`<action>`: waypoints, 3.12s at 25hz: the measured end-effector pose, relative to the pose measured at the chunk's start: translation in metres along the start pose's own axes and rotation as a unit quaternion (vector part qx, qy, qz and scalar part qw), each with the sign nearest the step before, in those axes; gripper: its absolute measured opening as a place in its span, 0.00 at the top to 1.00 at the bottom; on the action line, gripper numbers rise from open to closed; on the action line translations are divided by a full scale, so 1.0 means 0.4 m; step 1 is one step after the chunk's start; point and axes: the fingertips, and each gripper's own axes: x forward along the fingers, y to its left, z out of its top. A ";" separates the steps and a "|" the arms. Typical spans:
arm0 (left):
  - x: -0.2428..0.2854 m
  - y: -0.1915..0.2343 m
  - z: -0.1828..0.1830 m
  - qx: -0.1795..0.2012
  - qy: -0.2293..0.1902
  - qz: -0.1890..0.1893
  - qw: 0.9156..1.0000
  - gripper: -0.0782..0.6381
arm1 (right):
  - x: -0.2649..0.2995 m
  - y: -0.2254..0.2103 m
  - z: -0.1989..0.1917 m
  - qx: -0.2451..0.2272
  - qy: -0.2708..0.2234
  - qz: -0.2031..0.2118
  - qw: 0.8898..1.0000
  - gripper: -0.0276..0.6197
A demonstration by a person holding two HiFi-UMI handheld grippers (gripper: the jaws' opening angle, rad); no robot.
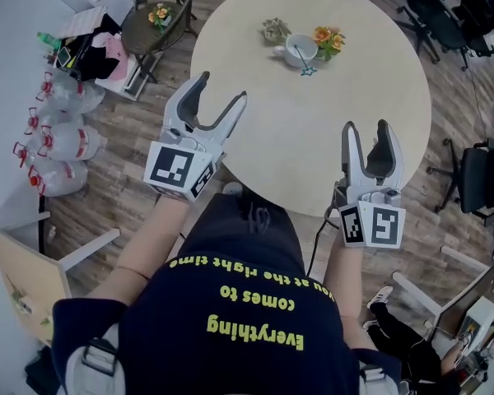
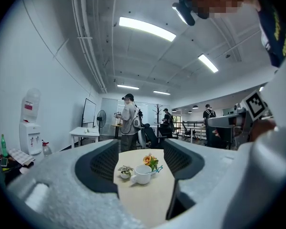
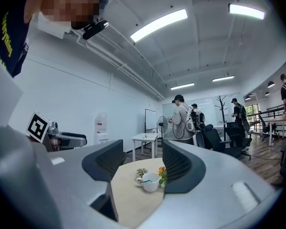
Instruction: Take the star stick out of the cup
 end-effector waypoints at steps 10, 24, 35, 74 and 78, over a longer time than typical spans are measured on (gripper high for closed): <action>0.111 -0.020 -0.026 0.009 0.011 0.056 0.998 0.48 | 0.085 -0.129 -0.013 0.000 0.000 0.048 0.999 0.56; 0.236 0.033 -0.063 0.008 0.030 0.020 0.999 0.48 | 0.196 -0.144 -0.072 0.023 0.035 0.024 0.999 0.56; 0.321 0.114 -0.114 -0.017 0.043 0.007 0.999 0.48 | 0.324 -0.127 -0.162 0.062 0.073 0.024 0.995 0.57; 0.350 0.213 -0.255 -0.043 0.101 0.018 0.994 0.48 | 0.492 -0.040 -0.532 0.145 0.232 0.056 0.960 0.63; 0.348 0.215 -0.260 -0.041 0.105 0.019 0.993 0.48 | 0.498 -0.039 -0.544 0.144 0.236 0.055 0.959 0.64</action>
